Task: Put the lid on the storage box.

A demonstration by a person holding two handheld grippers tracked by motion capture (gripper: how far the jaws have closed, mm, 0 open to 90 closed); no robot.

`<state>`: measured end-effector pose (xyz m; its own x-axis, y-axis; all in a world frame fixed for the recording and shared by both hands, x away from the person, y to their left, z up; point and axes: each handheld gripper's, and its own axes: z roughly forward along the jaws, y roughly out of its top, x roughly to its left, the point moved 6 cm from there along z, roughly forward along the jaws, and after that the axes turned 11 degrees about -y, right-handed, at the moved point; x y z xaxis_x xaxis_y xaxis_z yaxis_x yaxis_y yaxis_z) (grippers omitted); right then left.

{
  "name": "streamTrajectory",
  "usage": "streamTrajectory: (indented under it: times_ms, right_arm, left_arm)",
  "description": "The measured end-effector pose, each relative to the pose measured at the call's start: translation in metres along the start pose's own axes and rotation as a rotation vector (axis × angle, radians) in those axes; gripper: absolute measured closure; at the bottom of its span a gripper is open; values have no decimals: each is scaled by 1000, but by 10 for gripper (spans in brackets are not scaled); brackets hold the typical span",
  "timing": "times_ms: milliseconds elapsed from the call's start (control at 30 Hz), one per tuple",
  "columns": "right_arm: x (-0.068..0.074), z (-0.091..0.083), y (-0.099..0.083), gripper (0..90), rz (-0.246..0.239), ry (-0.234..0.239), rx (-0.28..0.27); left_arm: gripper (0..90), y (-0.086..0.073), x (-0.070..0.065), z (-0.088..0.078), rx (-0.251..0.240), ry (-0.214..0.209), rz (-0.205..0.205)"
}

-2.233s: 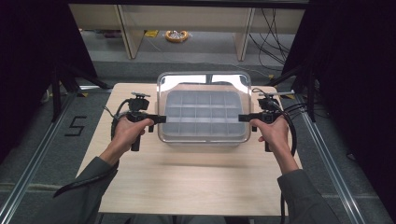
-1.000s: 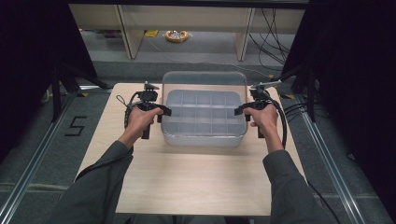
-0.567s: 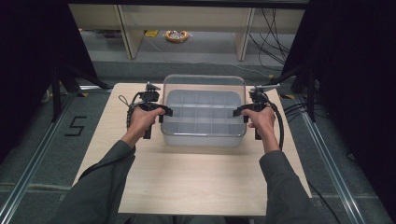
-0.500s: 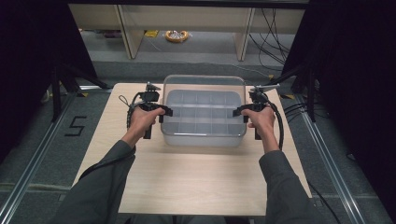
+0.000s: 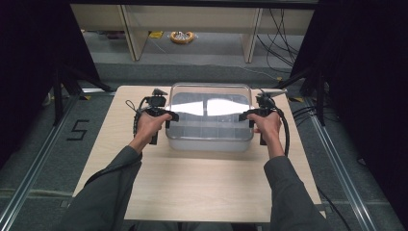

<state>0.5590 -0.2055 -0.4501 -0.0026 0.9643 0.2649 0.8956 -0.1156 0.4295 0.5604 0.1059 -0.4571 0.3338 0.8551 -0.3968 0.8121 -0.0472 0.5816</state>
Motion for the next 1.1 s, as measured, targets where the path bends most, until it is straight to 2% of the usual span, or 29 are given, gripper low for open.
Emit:
streamTrajectory:
  times_ms: [33,100,133,333,367,400,533,700,1033,1067,1100]
  right_arm:
    - [2,0,-1,455,29,-4,20]
    - [1,1,0,453,26,-2,7]
    - [0,2,-1,452,6,-4,1]
    - [1,3,-1,437,7,-10,3]
    - [1,4,-1,434,4,-22,1]
    - [-1,6,-1,428,-21,-16,0]
    - [-2,8,-1,416,-47,-28,-10]
    - [2,9,-2,404,-24,-34,5]
    - [2,8,-2,396,-38,-46,13]
    - [5,8,-3,391,-9,-38,21]
    - [5,8,-1,380,-38,-62,14]
  left_arm:
    - [485,0,1,0,11,-3,-2]
    - [485,-1,2,1,11,-11,-4]
    - [484,-1,2,1,9,-9,-4]
    - [482,-1,4,2,14,-11,-3]
    - [482,-1,5,3,17,-18,-8]
    - [482,-2,6,3,20,-22,-9]
    - [482,-3,7,4,21,-29,-9]
    - [480,-4,8,5,29,-42,-28]
    - [478,-5,8,5,23,-43,-28]
    - [477,-5,9,5,25,-45,-28]
    - [493,-5,9,5,31,-41,-27]
